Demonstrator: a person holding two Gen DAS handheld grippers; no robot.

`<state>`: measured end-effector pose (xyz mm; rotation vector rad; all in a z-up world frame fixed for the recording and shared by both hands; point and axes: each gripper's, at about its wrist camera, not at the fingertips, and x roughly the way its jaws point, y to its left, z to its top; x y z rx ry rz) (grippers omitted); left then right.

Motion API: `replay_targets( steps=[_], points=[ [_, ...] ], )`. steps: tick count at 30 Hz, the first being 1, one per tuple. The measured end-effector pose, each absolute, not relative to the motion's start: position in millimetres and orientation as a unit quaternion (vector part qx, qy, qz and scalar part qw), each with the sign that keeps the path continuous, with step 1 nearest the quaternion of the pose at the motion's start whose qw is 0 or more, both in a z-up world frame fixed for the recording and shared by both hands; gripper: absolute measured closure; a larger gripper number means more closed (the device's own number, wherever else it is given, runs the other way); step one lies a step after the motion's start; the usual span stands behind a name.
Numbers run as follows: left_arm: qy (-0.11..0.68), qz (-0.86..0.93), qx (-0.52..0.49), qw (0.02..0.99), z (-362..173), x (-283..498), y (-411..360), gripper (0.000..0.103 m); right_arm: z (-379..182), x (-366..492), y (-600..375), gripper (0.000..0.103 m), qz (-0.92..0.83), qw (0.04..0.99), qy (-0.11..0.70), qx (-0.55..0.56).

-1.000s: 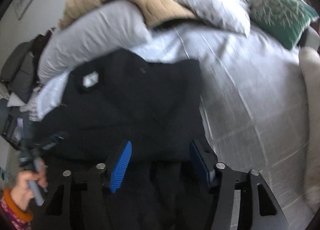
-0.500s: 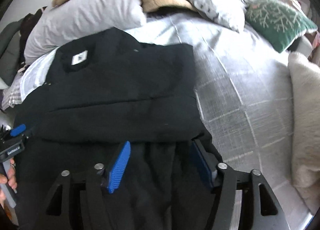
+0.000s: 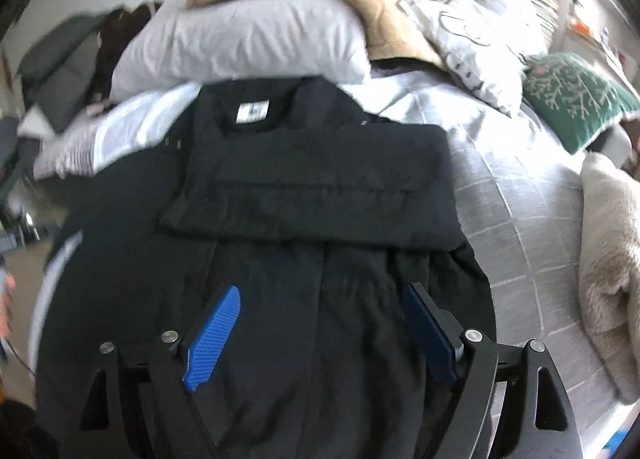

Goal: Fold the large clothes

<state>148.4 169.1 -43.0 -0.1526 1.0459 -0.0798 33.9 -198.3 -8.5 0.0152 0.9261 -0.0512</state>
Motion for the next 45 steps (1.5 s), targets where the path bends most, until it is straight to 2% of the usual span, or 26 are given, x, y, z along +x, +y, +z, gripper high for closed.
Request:
replay_targets(
  steps=[5,12,17,23,30,31,34,35,36,39,45],
  points=[
    [0.486,0.017,-0.160,0.859,-56,157,236,0.004,-19,39,-195,0.018,-0.038,0.896,0.443,-0.001],
    [0.494,0.063,-0.330,0.802,-98,154,322,0.006,-38,52,-192,0.018,-0.028,0.882,0.471,0.014],
    [0.485,0.036,-0.442,0.754,-130,148,342,0.009,-45,56,-192,0.018,-0.024,0.877,0.479,0.012],
    [0.470,0.049,-0.524,0.709,-172,154,348,0.009,-51,58,-190,0.018,-0.016,0.871,0.491,0.022],
    [0.370,0.093,-0.616,0.689,-184,160,367,0.010,-54,59,-192,0.018,-0.013,0.868,0.496,0.033],
    [0.357,0.102,-0.623,0.688,-183,160,372,0.012,-55,60,-192,0.018,-0.012,0.866,0.498,0.035],
    [0.328,0.154,-0.613,0.702,-183,158,386,0.046,-57,61,-192,0.018,-0.007,0.863,0.503,0.044],
    [0.329,0.170,-0.609,0.701,-186,157,391,0.071,-57,60,-191,0.018,-0.008,0.863,0.503,0.043],
    [0.324,0.177,-0.613,0.699,-190,155,394,0.084,-57,60,-191,0.018,-0.009,0.864,0.502,0.041],
    [0.298,0.180,-0.619,0.704,-182,150,398,0.091,-53,57,-192,0.018,-0.011,0.868,0.496,0.035],
    [0.223,0.136,-0.437,0.861,-65,166,346,0.093,-44,53,-197,0.018,-0.010,0.874,0.483,0.041]
  ],
)
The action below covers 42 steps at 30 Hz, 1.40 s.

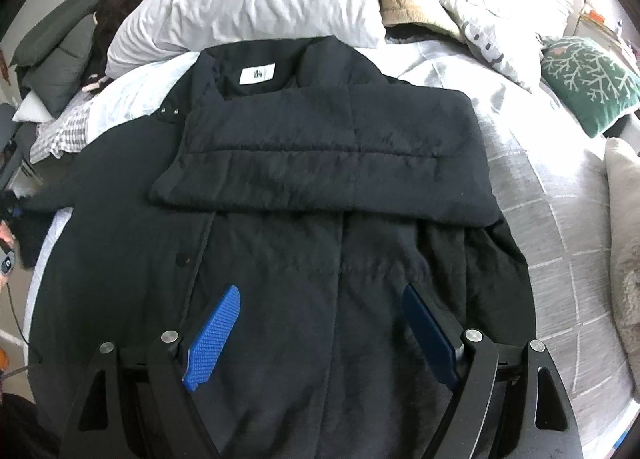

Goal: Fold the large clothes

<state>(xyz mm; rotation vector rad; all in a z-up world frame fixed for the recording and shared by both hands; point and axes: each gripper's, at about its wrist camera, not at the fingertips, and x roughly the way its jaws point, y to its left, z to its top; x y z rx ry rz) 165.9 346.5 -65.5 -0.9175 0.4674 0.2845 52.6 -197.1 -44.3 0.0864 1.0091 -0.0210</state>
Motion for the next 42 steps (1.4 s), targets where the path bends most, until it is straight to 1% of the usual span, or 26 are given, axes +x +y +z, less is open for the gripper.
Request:
replay_targets(
  steps=[3,7,11,14,16,17,18,19,20,22,23,25,27,31,32,33,34,36,38,40,41,42],
  points=[
    [0.199,0.073,-0.349,0.913,-18,172,299,0.093,-41,52,-198,0.018,-0.009,0.877,0.479,0.044],
    [0.196,-0.021,-0.232,0.953,13,175,226,0.093,-39,53,-199,0.018,-0.009,0.878,0.477,0.047],
    [0.232,-0.119,-0.124,0.957,8,175,152,0.093,-40,53,-198,0.018,-0.010,0.877,0.479,0.046],
    [0.299,-0.185,-0.041,0.935,-23,180,96,0.092,-42,53,-198,0.018,-0.010,0.875,0.481,0.045],
    [0.376,-0.224,0.011,0.899,-63,183,64,0.078,-43,53,-198,0.018,-0.011,0.874,0.483,0.045],
    [0.425,-0.243,0.030,0.871,-85,187,50,0.058,-44,53,-198,0.018,-0.011,0.874,0.484,0.045],
    [0.470,-0.254,0.045,0.844,-105,188,40,0.040,-45,53,-197,0.018,-0.011,0.872,0.487,0.044],
    [0.507,-0.255,0.061,0.821,-122,189,33,0.039,-46,54,-196,0.018,-0.011,0.871,0.489,0.044],
    [0.522,-0.246,0.079,0.813,-135,187,29,0.039,-47,54,-196,0.018,-0.012,0.870,0.490,0.044],
    [0.500,-0.242,0.076,0.828,-131,180,32,0.038,-48,54,-196,0.018,-0.012,0.868,0.494,0.043],
    [0.506,-0.240,0.063,0.826,-128,180,35,0.036,-48,54,-196,0.018,-0.012,0.868,0.494,0.044],
    [0.515,-0.247,0.003,0.821,-119,181,49,0.034,-47,53,-198,0.018,-0.009,0.869,0.492,0.047],
    [0.496,-0.249,-0.055,0.830,-108,177,67,0.028,-45,52,-199,0.018,-0.009,0.871,0.490,0.048],
    [0.459,-0.197,-0.142,0.855,-102,178,101,0.028,-43,52,-200,0.018,-0.009,0.871,0.489,0.054],
    [0.448,-0.164,-0.155,0.865,-102,183,110,0.031,-42,52,-201,0.018,-0.008,0.871,0.488,0.056],
    [0.439,-0.129,-0.151,0.876,-101,189,110,0.052,-40,52,-201,0.018,-0.007,0.872,0.486,0.058],
    [0.436,-0.109,-0.140,0.882,-101,199,108,0.063,-38,51,-201,0.018,-0.006,0.873,0.483,0.061],
    [0.416,-0.071,-0.117,0.899,-94,208,103,0.081,-35,50,-201,0.018,-0.002,0.875,0.480,0.060],
    [0.385,-0.078,-0.097,0.914,-79,209,91,0.085,-33,48,-201,0.018,-0.004,0.877,0.477,0.054],
    [0.348,-0.136,-0.062,0.925,-61,205,61,0.084,-32,48,-202,0.018,-0.009,0.878,0.475,0.050],
    [0.338,-0.187,-0.048,0.921,-54,201,46,0.079,-31,48,-204,0.018,-0.012,0.879,0.474,0.051],
    [0.345,-0.268,-0.029,0.899,-49,193,23,0.066,-31,49,-206,0.018,-0.015,0.879,0.473,0.056]
  ],
)
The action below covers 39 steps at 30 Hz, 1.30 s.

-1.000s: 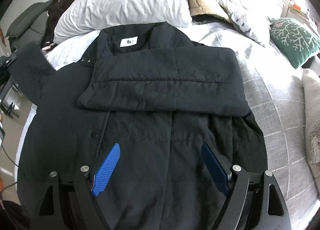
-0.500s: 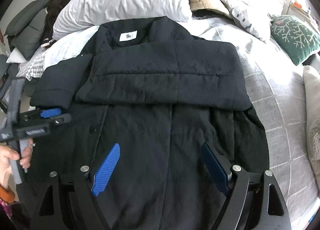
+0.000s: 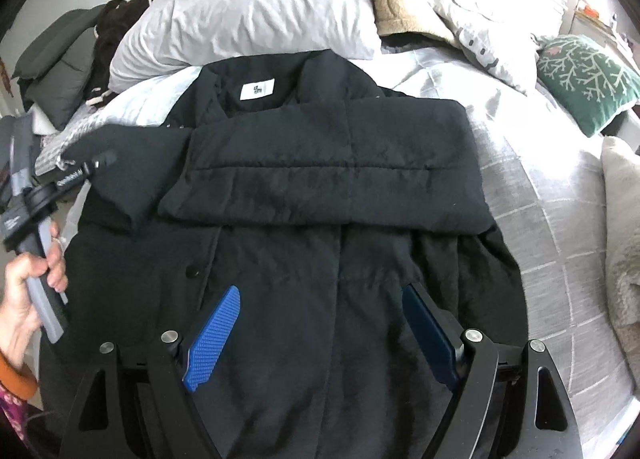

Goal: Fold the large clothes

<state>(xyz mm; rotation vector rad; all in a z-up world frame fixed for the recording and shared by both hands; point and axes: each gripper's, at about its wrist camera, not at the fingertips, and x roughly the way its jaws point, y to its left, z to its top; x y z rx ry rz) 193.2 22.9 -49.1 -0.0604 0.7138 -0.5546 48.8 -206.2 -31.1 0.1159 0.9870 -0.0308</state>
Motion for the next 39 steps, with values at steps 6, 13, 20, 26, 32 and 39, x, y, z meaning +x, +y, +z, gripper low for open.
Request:
replay_targets(
  steps=[6,13,20,26,32,39],
  points=[
    [0.383,-0.400,0.108,0.826,-55,145,-39,0.045,-36,52,-218,0.018,-0.019,0.872,0.483,0.081],
    [0.424,-0.299,0.070,0.852,-49,156,27,0.026,-35,60,-225,0.018,0.045,0.865,0.475,0.153],
    [0.395,-0.198,-0.090,0.892,-56,195,151,0.038,-51,116,-211,0.018,0.111,0.842,0.472,0.235],
    [0.414,-0.149,-0.143,0.886,-98,219,201,0.063,-93,171,-197,0.046,0.093,0.818,0.491,0.284],
    [0.429,-0.191,-0.190,0.862,-121,222,207,0.091,-76,169,-199,0.096,0.096,0.848,0.438,0.283],
    [0.465,-0.134,-0.128,0.866,-138,220,184,0.099,-77,173,-167,0.078,0.017,0.869,0.483,0.108]
  ],
)
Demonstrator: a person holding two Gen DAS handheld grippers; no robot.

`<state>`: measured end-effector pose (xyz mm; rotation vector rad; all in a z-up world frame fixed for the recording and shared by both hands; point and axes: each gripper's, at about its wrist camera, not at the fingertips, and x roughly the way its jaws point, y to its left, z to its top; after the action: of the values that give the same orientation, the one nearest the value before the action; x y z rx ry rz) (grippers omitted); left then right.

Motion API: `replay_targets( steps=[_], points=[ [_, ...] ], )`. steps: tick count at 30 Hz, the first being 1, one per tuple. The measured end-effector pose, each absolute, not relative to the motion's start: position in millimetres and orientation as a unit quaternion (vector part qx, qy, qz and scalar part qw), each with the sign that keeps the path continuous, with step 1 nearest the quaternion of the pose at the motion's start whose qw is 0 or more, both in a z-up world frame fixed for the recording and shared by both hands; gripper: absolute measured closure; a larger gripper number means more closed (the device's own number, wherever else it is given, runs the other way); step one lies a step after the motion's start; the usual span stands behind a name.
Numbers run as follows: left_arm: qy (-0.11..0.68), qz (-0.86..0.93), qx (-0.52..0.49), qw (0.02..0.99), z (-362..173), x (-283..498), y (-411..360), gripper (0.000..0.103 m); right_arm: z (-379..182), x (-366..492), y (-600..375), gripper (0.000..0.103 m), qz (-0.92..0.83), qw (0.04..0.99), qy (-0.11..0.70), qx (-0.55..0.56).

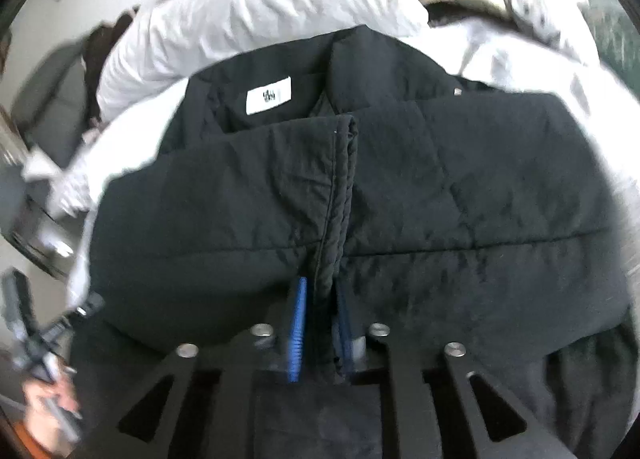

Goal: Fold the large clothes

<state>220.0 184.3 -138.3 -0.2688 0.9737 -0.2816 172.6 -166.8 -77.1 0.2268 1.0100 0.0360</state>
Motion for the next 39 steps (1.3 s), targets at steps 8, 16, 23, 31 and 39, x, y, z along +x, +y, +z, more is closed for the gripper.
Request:
replay_targets(
  steps=[8,16,23,31,39],
  points=[
    [0.485,-0.128,-0.078,0.862,-103,182,168,0.030,-32,113,-194,0.041,0.040,0.880,0.461,0.112],
    [0.469,-0.107,-0.040,0.876,-50,105,184,0.014,24,26,-220,0.018,0.024,0.903,0.424,0.063],
    [0.485,-0.108,-0.006,0.868,-34,46,208,0.006,46,-52,-238,0.015,0.050,0.898,0.438,0.016],
    [0.544,-0.129,0.004,0.829,-53,-5,236,0.006,31,-108,-273,0.014,0.069,0.865,0.494,0.051],
    [0.643,-0.208,-0.046,0.735,-107,-18,248,0.006,-10,-139,-298,0.014,0.118,0.801,0.580,0.089]
  ],
)
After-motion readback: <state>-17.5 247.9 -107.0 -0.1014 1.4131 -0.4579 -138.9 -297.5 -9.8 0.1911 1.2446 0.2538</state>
